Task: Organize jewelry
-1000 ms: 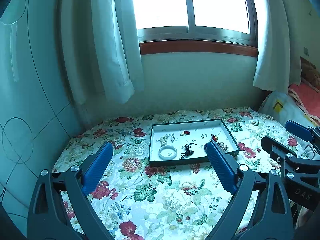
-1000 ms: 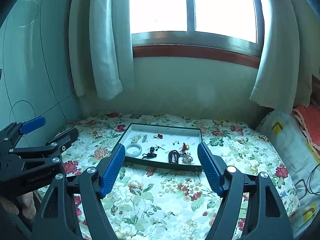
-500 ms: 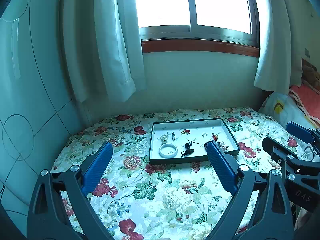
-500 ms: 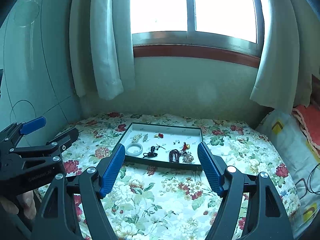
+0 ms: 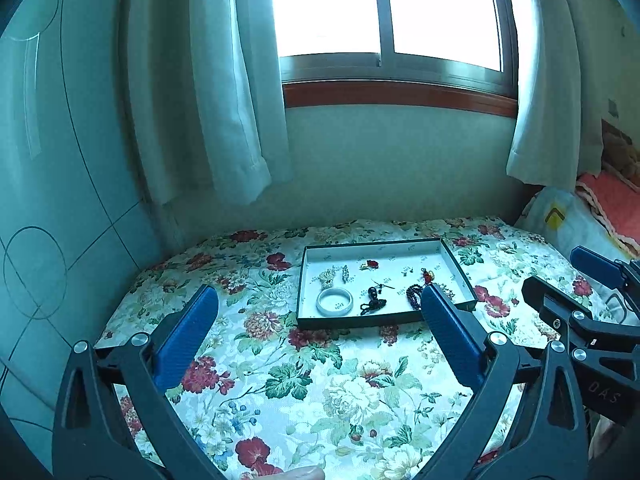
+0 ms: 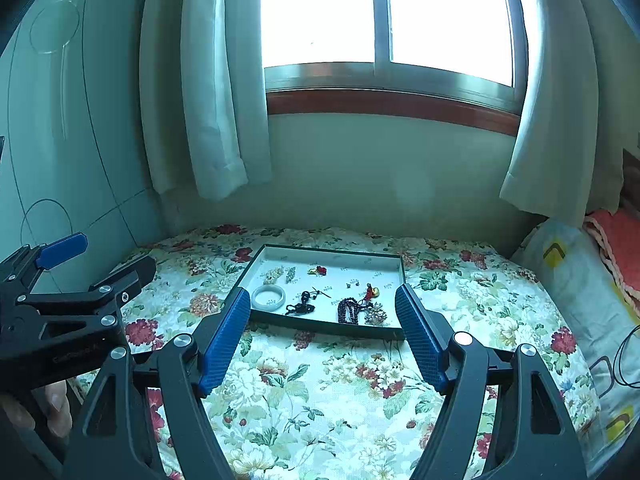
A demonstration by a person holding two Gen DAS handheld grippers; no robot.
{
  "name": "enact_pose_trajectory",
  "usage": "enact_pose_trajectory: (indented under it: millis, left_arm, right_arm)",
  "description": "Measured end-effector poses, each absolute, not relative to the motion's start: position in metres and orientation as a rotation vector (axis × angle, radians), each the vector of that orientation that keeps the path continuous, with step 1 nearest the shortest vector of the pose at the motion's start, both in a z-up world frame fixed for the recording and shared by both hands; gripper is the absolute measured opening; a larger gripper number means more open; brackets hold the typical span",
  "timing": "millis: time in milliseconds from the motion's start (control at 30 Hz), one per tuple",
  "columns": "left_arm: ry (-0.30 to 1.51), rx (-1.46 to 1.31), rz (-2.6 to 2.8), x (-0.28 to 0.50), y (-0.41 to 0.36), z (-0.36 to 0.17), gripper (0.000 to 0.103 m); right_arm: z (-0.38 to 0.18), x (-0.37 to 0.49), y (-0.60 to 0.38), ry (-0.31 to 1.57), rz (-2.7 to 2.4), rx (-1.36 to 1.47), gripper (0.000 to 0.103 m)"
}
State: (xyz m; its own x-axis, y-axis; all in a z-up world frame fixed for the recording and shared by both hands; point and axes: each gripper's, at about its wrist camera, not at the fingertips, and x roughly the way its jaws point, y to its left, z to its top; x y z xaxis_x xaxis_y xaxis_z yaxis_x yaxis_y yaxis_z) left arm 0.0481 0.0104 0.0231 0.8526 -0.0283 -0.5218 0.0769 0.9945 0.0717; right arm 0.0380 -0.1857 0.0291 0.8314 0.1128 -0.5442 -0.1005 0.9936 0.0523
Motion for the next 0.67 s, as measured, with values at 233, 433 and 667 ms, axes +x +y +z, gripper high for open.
enact_pose_trajectory:
  millis: [233,433,667]
  left_arm:
    - [0.547,0.074,-0.073,0.048,0.012,0.022,0.101]
    - [0.525,0.062,-0.064,0.049,0.016,0.021,0.101]
    - [0.61,0.004,-0.006,0.071,0.036,0.003,0.101]
  right_arm:
    - [0.029,0.037,-0.186,0.579,0.113,0.021,0.074]
    - [0.028,0.036,-0.186,0.581,0.115,0.024,0.074]
    - [0.018,0.041,-0.194,0.611,0.103,0.038,0.074]
